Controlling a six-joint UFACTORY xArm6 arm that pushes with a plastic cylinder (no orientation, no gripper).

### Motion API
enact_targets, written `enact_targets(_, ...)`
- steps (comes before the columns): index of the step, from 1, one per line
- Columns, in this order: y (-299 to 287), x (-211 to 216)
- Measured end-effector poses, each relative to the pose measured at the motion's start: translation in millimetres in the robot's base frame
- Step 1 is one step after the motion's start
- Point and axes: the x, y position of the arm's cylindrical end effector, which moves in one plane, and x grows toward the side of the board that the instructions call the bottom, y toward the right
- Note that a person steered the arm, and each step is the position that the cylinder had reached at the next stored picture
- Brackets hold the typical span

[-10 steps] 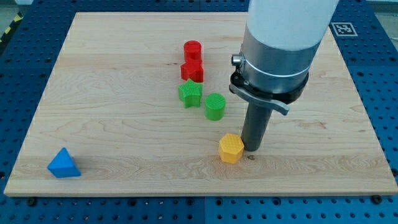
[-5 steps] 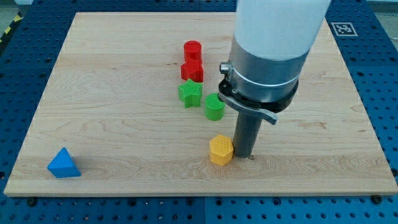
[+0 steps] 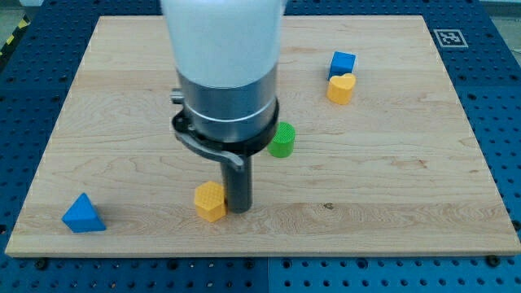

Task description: Move the yellow hexagon close to the blue triangle

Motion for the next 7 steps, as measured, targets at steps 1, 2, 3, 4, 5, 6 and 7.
enact_targets(1,-22.8,3.1)
enact_targets(2,-48.0,12.2)
enact_targets(3,-70.1,17.9)
enact_targets(4,-77.4,17.9)
enact_targets(5,-76.8,17.9)
enact_targets(6,-76.8,13.8)
enact_targets(7,-79.1,12.4)
